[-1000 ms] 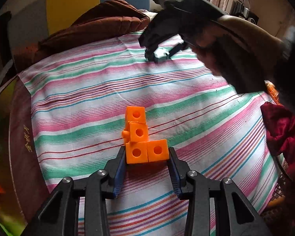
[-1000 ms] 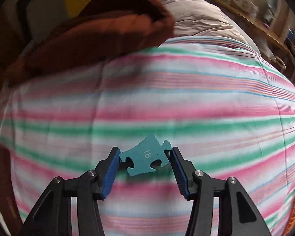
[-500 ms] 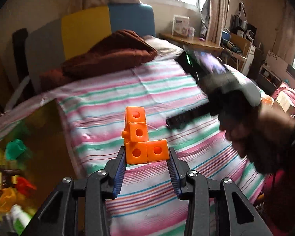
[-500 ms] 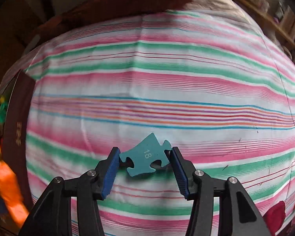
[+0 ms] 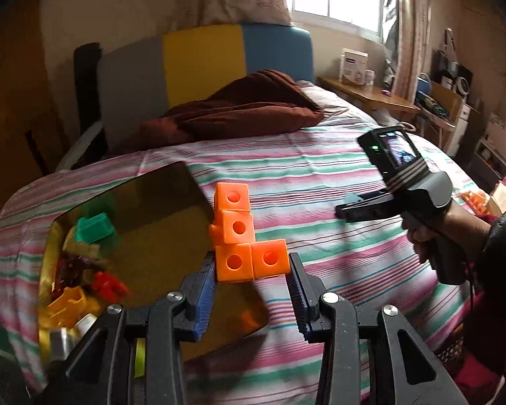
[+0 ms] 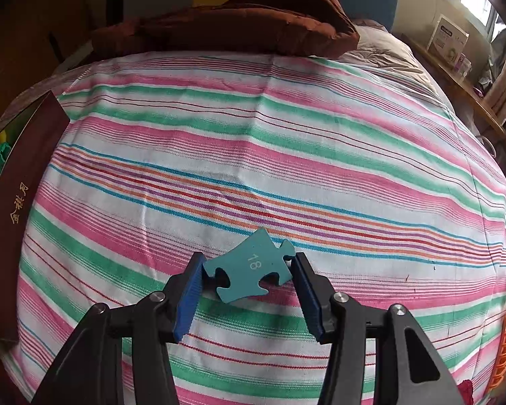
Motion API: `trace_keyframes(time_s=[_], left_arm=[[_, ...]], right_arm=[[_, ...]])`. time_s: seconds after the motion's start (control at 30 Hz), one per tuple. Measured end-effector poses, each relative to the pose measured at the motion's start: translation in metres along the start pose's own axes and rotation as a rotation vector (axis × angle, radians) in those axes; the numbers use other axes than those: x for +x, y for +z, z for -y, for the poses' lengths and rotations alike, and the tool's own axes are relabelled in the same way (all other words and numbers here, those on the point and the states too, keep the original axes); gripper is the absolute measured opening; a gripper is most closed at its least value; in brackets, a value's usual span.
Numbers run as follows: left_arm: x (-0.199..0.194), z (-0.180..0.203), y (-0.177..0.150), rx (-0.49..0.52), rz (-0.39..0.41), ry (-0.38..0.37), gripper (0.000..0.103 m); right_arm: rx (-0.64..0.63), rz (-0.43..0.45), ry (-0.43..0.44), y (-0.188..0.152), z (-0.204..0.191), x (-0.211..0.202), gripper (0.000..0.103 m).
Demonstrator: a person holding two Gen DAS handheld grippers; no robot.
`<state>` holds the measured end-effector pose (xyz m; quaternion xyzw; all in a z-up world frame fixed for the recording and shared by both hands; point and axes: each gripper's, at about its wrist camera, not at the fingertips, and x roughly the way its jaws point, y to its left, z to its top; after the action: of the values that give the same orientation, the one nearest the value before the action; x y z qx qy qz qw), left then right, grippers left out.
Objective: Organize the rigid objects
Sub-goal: 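Carry the orange cube block into the gold tray and open the left gripper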
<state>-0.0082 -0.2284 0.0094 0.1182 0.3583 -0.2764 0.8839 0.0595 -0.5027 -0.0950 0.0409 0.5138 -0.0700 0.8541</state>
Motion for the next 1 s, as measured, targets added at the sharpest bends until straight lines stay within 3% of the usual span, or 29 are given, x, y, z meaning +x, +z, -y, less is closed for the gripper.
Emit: trace_keyframes(time_s=[0.63,0.83,1.0], left_arm=[[-0.01,-0.036,-0.024,-0.068,-0.027,0.027,0.041],[-0.013,-0.08,-0.034,-0.171,-0.041,0.001,0.041],[0.001,-0.129,-0.032,-0.328,-0.093,-0.055,0.041]], right_arm=[[0.006,0.021,0.013,0.0,0.002,0.004,0.053],[-0.024,0.024,-0.01,0.0,-0.002,0.003,0.052],[-0.037,0.026,-0.016,0.0,-0.004,0.002,0.052]])
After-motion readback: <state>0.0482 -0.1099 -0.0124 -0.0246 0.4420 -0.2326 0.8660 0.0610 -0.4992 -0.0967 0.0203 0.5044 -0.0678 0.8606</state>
